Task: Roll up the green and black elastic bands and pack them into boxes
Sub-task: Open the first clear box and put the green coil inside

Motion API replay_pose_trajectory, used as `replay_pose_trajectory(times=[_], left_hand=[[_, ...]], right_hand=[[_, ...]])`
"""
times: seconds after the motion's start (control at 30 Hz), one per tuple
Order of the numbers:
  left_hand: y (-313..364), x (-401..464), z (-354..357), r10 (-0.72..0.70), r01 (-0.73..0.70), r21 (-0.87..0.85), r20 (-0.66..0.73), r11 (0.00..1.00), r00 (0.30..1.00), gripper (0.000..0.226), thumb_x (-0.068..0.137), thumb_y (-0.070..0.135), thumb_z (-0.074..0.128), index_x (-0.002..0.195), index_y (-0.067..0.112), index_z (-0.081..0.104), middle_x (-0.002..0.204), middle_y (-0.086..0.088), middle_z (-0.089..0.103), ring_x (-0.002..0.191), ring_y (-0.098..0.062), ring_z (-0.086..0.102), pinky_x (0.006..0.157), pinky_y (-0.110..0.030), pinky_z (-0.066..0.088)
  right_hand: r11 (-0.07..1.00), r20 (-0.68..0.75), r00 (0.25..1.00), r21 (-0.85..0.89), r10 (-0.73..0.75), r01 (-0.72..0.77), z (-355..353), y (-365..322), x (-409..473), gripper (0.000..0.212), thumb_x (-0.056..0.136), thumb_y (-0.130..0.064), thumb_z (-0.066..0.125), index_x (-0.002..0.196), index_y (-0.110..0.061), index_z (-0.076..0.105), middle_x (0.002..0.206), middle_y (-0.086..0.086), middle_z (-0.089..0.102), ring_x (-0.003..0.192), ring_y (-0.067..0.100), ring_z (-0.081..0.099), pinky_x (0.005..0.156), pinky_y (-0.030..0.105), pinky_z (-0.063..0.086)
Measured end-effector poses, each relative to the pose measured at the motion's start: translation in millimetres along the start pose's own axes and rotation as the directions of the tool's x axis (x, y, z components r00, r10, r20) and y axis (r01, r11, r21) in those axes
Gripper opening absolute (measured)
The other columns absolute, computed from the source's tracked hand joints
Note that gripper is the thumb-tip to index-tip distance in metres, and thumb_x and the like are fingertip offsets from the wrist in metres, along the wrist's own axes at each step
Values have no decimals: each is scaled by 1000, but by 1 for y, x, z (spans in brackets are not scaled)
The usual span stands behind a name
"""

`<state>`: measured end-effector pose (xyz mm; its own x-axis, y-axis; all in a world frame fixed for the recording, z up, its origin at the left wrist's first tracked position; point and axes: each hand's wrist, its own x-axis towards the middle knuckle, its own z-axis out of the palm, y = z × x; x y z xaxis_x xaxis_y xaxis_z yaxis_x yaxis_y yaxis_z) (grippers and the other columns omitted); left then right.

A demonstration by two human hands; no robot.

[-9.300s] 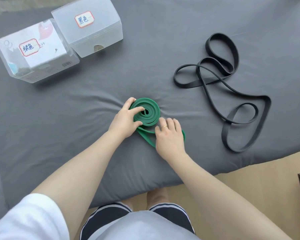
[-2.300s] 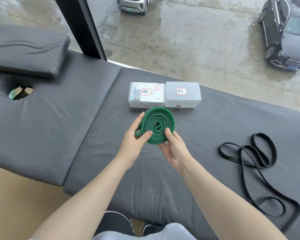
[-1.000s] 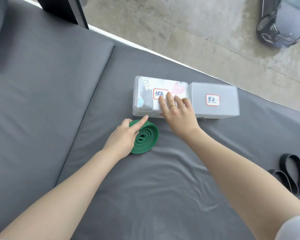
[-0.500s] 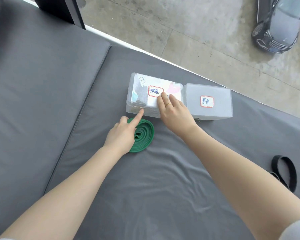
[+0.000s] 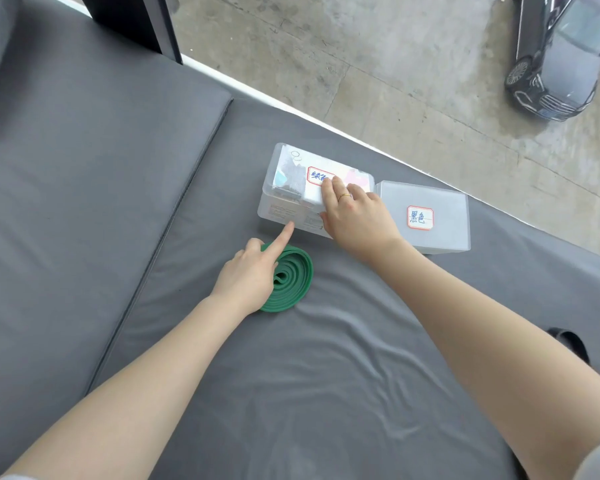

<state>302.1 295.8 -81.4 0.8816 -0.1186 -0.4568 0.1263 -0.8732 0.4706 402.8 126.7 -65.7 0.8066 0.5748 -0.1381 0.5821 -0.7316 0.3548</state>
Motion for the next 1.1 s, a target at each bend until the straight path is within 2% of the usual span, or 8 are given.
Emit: replay_pose_trajectory(times=[0.17, 0.4, 0.57, 0.67, 0.77, 0.87, 0.97, 1.1], left_hand=[[11, 12, -6, 0, -1, 102, 6, 995, 1000, 71, 97, 15, 33, 143, 43, -13, 117, -11, 42, 99, -33, 48, 79, -38, 40], [14, 20, -5, 9, -4, 164, -30, 987, 1000, 78, 95, 15, 38, 142, 40, -19, 114, -8, 43, 98, -30, 49, 78, -36, 40], [11, 28, -4, 37, -23, 176, -79, 984, 996, 85, 95, 15, 38, 124, 44, -37, 107, -8, 43, 92, -30, 49, 71, -34, 36], [1, 33, -5, 61, -50, 145, -68, 988, 996, 80, 97, 19, 34, 118, 48, -38, 102, -7, 43, 90, -30, 50, 70, -35, 38], [-9, 37, -10, 85, -84, 60, -22, 995, 996, 73, 99, 22, 30, 122, 49, -34, 97, -5, 39, 85, -29, 49, 66, -34, 37], [-16, 41, -14, 103, -103, 6, 27, 995, 994, 71, 99, 23, 29, 124, 49, -32, 98, -4, 39, 79, -25, 44, 65, -32, 38], [-18, 42, -14, 114, -114, 11, 38, 993, 993, 71, 99, 23, 29, 124, 50, -32, 100, -6, 42, 78, -25, 44, 63, -33, 37], [-14, 41, -14, 92, -93, 17, 48, 996, 995, 71, 99, 23, 28, 121, 53, -33, 101, -5, 42, 78, -25, 43, 65, -34, 39]], right_hand=[[1000, 154, 988, 5, 19, -20, -15, 1, 11, 55, 55, -33, 75, 101, -2, 70, 94, 10, 73, 55, 21, 63, 39, 21, 42], [997, 156, 986, -27, -61, 66, -14, 5, 24, 61, 47, -32, 78, 99, 0, 71, 84, 17, 73, 44, 23, 60, 38, 18, 41], [998, 282, 958, -6, -51, 55, -29, -1, 29, 55, 93, -5, 34, 141, 12, 12, 134, 43, 36, 100, 41, 60, 73, 38, 49], [987, 310, 950, -136, -35, 81, -34, -4, 29, 53, 83, -12, 48, 130, 10, 42, 113, 39, 57, 76, 32, 67, 58, 28, 49], [981, 229, 973, -178, -38, 80, -30, -8, 31, 44, 62, -23, 49, 94, -8, 74, 72, 17, 73, 40, 19, 62, 36, 17, 36], [994, 215, 976, -104, -22, 45, -38, -11, 38, 50, 68, -14, 30, 88, -5, 75, 69, 17, 72, 42, 21, 63, 34, 16, 32], [988, 271, 962, -140, -23, 63, -51, -8, 41, 42, 66, -26, 65, 91, 8, 68, 64, 15, 66, 50, 21, 63, 41, 20, 24], [986, 292, 956, -169, 39, 11, -54, -7, 38, 46, 74, -28, 63, 108, 4, 63, 87, 19, 70, 63, 23, 67, 44, 24, 35]])
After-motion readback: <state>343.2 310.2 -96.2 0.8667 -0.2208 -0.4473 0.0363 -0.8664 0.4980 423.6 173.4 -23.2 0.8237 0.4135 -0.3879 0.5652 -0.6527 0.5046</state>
